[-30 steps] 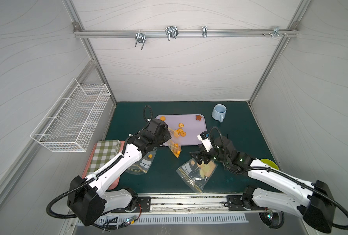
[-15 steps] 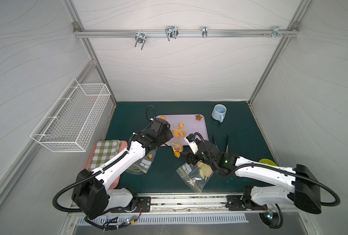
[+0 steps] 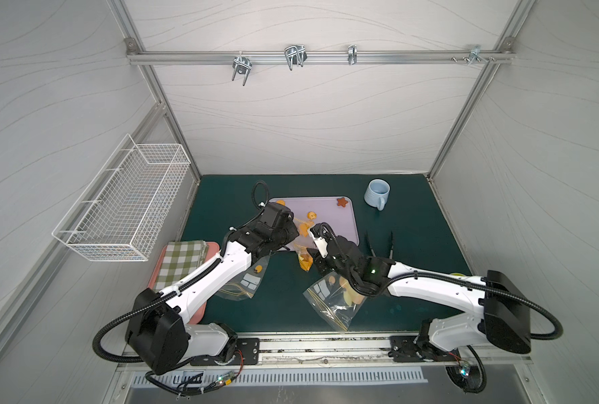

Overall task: Put the cookies into a resealable bag to prevent moisture
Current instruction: Adjust the ziploc bag at the center of the board.

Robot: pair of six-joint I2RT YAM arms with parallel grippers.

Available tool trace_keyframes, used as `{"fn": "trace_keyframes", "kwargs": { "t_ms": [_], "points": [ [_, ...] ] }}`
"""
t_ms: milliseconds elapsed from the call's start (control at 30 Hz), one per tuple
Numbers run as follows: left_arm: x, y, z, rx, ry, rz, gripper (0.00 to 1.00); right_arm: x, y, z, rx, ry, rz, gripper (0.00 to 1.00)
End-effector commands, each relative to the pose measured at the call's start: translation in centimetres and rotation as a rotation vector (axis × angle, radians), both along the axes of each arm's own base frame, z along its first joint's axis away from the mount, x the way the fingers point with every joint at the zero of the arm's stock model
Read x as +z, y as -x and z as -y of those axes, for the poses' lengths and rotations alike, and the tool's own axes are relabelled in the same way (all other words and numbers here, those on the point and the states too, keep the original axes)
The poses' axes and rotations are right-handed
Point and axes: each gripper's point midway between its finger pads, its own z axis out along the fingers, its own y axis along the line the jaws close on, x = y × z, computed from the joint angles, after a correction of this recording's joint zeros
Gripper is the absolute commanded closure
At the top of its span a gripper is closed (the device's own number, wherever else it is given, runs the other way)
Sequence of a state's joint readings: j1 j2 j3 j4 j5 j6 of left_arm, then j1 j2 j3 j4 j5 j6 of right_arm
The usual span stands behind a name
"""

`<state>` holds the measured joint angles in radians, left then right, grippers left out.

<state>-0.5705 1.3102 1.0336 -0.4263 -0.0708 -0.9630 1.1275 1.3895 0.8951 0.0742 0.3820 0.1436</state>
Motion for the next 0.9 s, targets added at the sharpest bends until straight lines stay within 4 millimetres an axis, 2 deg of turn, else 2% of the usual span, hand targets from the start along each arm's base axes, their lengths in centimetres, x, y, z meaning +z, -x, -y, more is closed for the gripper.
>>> {"fn": "trace_keyframes", "kwargs": {
  "t_ms": [0, 233, 333, 400, 567, 700, 867],
  "points": [
    [2.7, -1.3, 0.8, 0.013, 0.054, 0.067, 1.0, 0.7, 0.0, -0.6, 0.003, -0.015, 0.011, 0.76],
    [3.9, -1.7, 1.4, -0.009, 0.074, 0.099, 0.99, 1.1, 0.1, -0.5, 0.001, -0.016, 0.005, 0.99],
    [5.4, -1.8, 1.1, -0.061, 0.08, 0.137, 0.58, 2.1, 0.2, -0.3, 0.039, -0.029, -0.01, 1.0],
    [6.9, -2.1, -0.2, -0.07, 0.076, 0.188, 0.27, 2.9, 0.1, 0.2, 0.083, -0.059, -0.043, 1.0],
    [10.4, -1.8, -3.1, -0.155, 0.017, 0.356, 0.16, 3.8, 0.0, 1.6, 0.184, -0.045, -0.094, 1.0],
    [11.0, -0.8, -4.8, -0.242, -0.166, 0.432, 0.01, 3.6, -0.4, 2.6, 0.259, -0.011, -0.069, 1.0],
    [11.9, 0.3, -4.5, -0.419, -0.295, 0.47, 0.07, 5.5, -1.3, 4.2, 0.279, -0.032, -0.066, 1.0]
  ]
}}
